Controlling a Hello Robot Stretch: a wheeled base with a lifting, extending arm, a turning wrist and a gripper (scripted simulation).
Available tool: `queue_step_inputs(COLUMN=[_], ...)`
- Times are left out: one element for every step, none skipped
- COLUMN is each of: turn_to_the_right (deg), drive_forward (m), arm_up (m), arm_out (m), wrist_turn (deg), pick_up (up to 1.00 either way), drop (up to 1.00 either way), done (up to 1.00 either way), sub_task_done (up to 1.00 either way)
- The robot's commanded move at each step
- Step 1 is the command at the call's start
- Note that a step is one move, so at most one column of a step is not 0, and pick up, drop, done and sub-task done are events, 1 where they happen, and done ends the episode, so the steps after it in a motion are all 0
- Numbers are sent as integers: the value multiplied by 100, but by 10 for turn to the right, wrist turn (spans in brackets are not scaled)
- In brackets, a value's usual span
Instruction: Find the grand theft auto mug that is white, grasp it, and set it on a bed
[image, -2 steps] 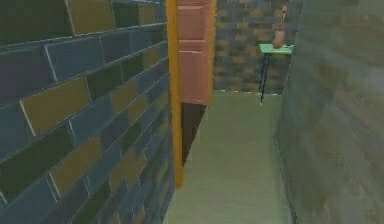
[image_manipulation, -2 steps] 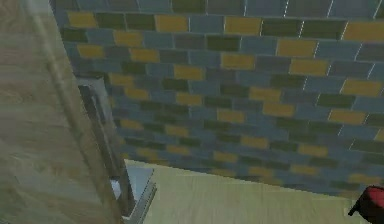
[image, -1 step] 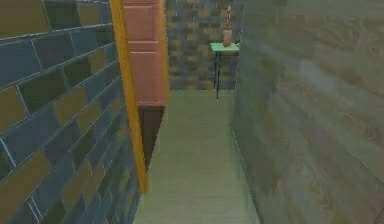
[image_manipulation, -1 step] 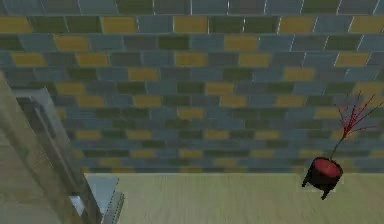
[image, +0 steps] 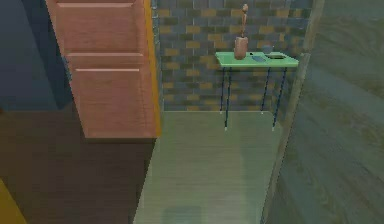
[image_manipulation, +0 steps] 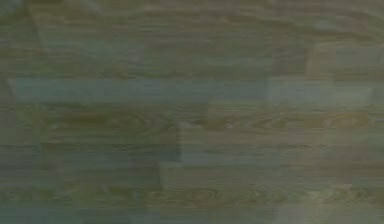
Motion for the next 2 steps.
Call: queue_step_inputs(turn_to_the_right=[0,-450], drive_forward=[50,0], arm_up=[0,0], arm_out=[0,0], wrist_turn=[0,0], pick_up=[0,0], drop=[0,0], done=[0,0], sub_task_done=[0,0])
